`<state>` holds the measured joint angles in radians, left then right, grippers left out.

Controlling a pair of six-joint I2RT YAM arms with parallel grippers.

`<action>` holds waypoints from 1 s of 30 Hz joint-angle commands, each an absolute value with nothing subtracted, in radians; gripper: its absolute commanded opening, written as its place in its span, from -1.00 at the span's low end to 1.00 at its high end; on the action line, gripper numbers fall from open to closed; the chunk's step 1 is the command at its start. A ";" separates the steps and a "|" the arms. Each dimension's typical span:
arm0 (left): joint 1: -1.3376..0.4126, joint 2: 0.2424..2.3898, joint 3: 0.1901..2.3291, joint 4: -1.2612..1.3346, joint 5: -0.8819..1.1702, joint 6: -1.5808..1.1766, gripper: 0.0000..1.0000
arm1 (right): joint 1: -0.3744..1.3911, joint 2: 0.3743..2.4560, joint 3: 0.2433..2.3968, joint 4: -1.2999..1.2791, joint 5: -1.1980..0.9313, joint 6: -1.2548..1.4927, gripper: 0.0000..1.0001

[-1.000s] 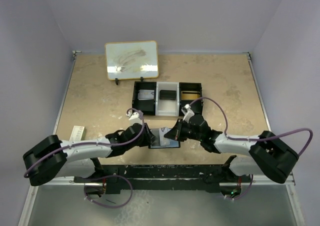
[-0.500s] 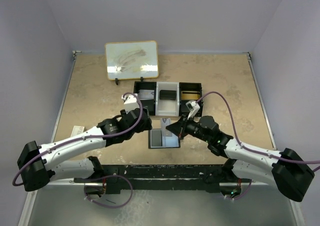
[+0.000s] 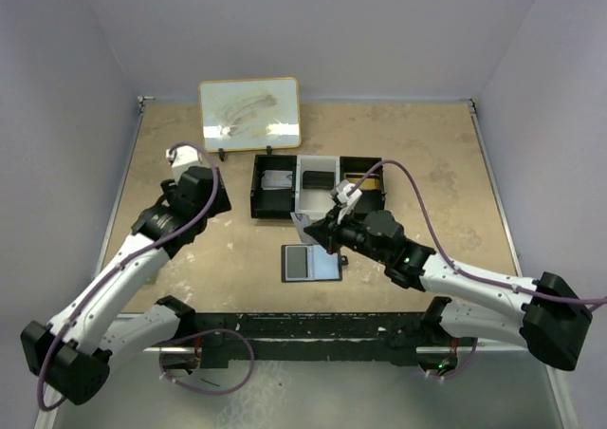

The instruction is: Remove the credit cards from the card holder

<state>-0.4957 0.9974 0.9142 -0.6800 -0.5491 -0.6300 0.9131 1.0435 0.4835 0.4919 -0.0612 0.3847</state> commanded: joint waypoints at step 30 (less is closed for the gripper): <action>-0.490 0.692 0.827 -0.685 -0.811 -0.595 0.48 | 0.947 1.872 1.438 0.108 0.284 -0.143 -1.00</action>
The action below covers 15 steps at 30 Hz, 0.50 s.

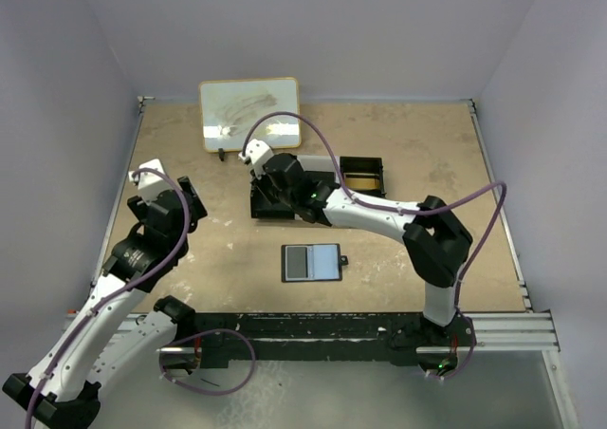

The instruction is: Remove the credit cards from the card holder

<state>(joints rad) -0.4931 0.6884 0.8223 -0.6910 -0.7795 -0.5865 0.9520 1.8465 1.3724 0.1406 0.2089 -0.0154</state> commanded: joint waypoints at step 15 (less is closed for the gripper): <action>-0.489 0.677 0.827 -0.682 -0.824 -0.589 0.48 | 0.910 2.040 1.530 0.150 0.317 -0.590 -1.00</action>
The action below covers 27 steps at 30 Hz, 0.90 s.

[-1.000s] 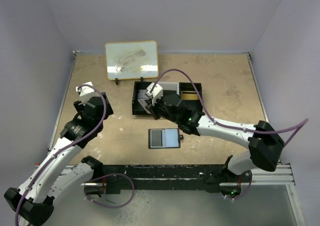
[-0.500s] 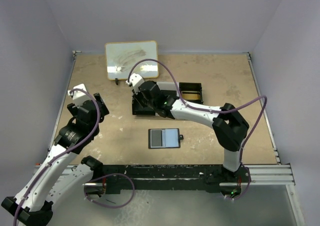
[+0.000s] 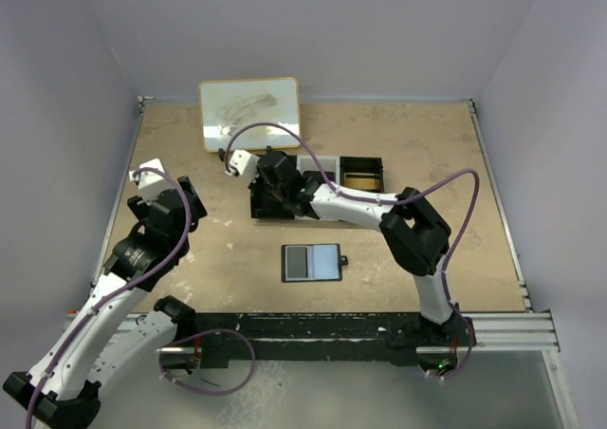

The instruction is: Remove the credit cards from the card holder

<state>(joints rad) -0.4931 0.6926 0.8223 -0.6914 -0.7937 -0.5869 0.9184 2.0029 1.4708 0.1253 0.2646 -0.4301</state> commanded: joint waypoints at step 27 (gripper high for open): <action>-0.473 0.698 0.825 -0.667 -0.807 -0.569 0.48 | 0.870 2.198 1.584 0.233 0.400 -0.852 -0.98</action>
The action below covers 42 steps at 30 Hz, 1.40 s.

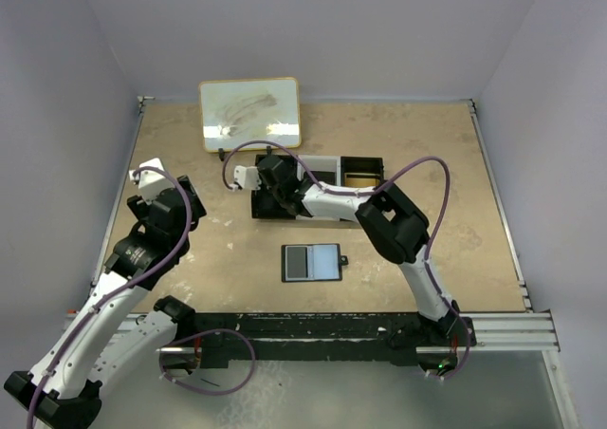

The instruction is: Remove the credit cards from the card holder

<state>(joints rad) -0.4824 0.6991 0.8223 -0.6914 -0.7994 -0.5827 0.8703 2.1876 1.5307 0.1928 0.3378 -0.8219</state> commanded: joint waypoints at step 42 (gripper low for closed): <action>-0.469 0.739 0.821 -0.665 -0.762 -0.560 0.48 | 0.844 2.032 1.620 0.053 0.288 -0.584 0.12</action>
<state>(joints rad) -0.4778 0.7395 0.8219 -0.6907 -0.7662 -0.5812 0.8448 2.2063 1.6180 -0.0143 0.3164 -0.6815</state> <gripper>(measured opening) 0.741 0.560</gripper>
